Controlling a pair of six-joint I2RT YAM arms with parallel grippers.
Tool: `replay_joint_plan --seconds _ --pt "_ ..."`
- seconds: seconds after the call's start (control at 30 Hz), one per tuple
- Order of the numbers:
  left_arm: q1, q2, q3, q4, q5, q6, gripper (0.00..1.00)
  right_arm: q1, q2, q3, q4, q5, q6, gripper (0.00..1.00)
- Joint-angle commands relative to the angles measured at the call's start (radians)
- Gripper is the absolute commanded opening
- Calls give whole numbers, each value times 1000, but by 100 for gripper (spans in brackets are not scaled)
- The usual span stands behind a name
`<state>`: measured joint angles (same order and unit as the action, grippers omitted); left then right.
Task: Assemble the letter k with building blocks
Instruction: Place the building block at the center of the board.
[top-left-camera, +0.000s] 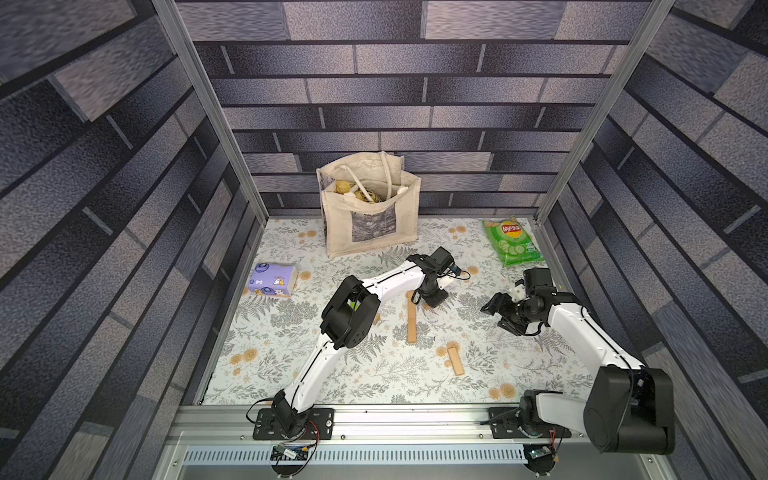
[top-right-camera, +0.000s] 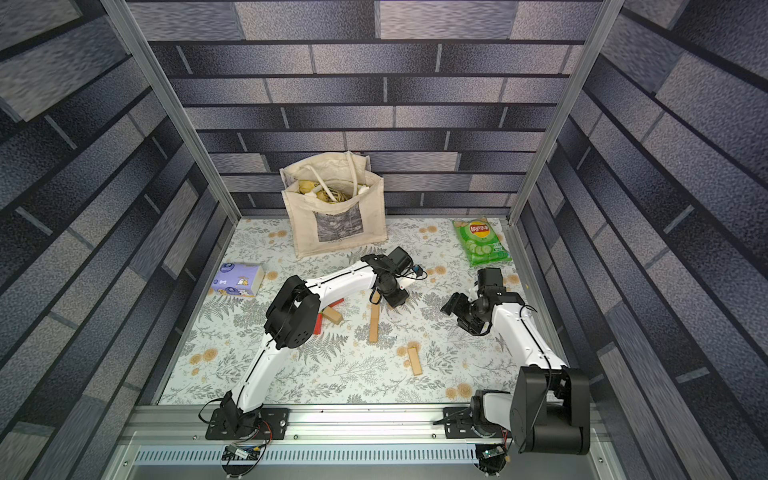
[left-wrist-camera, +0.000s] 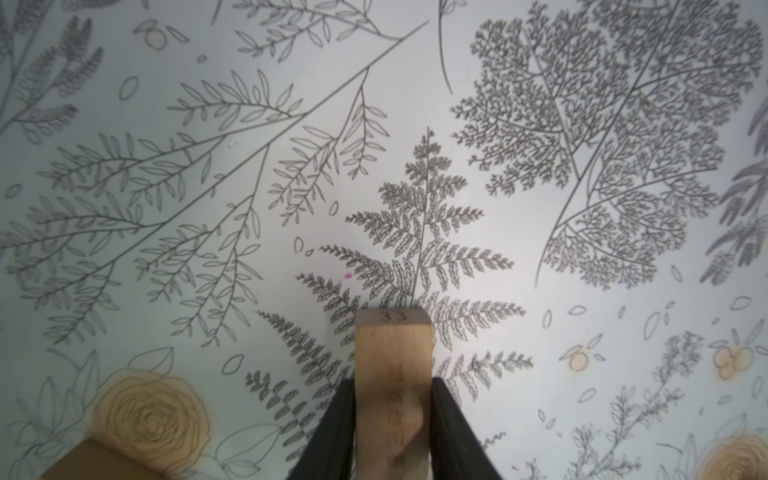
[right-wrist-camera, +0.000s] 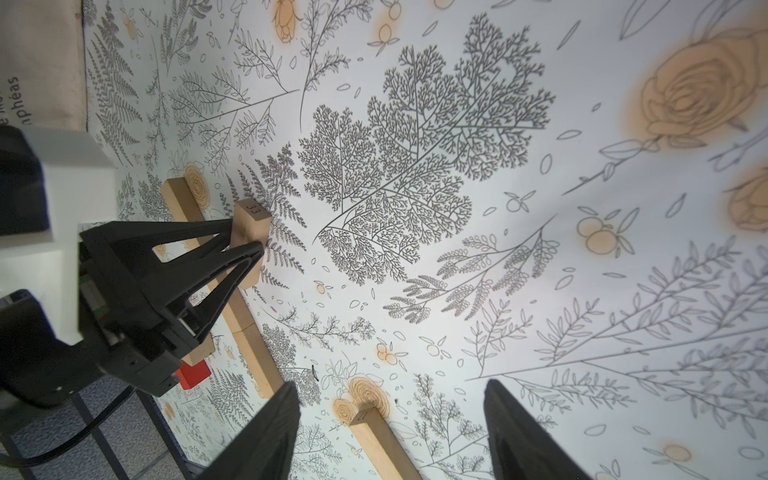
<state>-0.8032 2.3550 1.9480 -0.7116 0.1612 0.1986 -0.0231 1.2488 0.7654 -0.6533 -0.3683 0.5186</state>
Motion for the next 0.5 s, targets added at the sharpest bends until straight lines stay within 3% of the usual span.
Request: replay_joint_plan --seconds 0.0,0.47 --pt "6 -53 -24 -24 26 42 37 -5 -24 -10 -10 -5 9 72" --pt "-1 -21 36 -34 3 17 44 -5 -42 -13 -21 -2 7 72"
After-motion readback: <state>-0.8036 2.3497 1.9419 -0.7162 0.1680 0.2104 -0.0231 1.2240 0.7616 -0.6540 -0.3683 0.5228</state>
